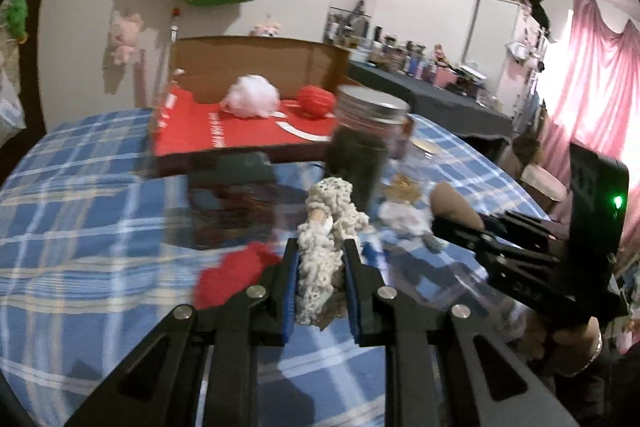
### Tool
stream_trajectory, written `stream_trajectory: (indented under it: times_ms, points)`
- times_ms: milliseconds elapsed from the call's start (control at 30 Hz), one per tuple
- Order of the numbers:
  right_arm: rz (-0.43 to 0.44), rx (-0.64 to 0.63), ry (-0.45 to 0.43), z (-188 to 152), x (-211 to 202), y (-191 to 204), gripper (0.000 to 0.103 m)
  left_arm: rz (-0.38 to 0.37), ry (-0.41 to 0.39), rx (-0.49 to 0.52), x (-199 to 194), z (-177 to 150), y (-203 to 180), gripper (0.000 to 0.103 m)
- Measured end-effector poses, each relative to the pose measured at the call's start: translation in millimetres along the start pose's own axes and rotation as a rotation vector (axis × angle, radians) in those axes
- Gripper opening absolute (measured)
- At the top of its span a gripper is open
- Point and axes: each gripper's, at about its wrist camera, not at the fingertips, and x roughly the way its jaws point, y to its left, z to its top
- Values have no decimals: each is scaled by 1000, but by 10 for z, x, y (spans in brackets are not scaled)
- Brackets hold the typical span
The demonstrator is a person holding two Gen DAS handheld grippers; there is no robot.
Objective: Organize soft objects
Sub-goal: 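Grasp the tan round sponge with the right tool while the left tool grasps the cream crochet scrunchie, then carry the sponge and scrunchie over the red-lined cardboard box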
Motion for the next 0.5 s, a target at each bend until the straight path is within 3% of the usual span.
stream_trajectory:
  times_ms: [267,500]
  points:
    - [-15,30,12,-19,44,-125,21,-70,41,16,245,-56,-240,21]
    - [-12,27,19,-34,95,-128,21,-71,61,18,331,-94,-276,21]
